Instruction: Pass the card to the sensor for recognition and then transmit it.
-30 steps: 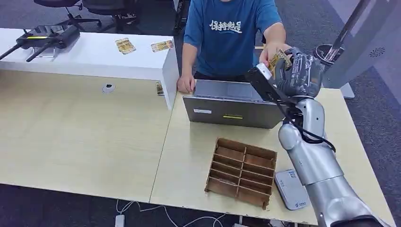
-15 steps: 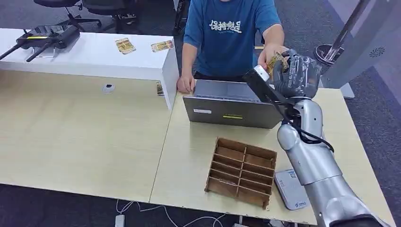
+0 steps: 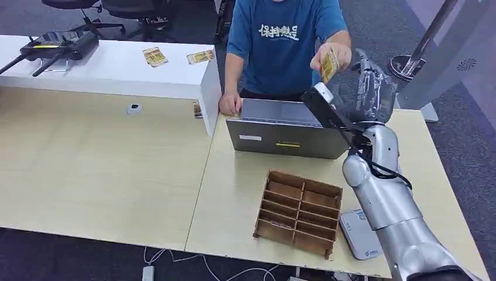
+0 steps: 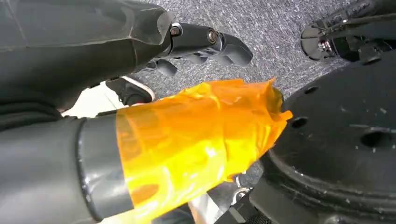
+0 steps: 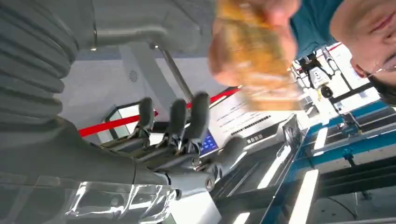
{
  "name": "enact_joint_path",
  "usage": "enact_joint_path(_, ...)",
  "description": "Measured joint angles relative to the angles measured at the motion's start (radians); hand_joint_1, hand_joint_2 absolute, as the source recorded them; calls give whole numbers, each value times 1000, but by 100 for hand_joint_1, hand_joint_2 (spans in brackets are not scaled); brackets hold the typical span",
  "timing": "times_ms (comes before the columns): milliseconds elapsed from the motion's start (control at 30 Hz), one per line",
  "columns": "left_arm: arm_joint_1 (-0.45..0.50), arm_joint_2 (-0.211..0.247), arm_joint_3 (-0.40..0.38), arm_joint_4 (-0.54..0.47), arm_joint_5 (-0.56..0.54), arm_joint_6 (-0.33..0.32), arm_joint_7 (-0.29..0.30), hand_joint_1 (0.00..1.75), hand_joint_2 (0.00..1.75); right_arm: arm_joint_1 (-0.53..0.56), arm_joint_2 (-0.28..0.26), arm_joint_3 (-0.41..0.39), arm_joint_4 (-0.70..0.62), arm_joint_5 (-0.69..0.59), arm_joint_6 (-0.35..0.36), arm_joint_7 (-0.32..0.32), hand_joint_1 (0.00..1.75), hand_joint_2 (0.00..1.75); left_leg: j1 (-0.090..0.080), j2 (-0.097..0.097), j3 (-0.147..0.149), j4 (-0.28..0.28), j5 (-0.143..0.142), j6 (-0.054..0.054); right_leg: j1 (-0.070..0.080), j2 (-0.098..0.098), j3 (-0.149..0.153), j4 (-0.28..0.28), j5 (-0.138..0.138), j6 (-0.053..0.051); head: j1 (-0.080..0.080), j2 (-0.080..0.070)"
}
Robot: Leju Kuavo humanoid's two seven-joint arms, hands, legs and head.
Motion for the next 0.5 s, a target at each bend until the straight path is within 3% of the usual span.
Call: enact_joint_path(500, 1, 0, 5, 0, -20, 10, 0, 0, 0, 25, 0, -8, -23, 32, -40, -29, 0, 175, 0, 0, 0, 0, 0, 0, 0, 0, 0, 0, 0, 0, 0, 0)
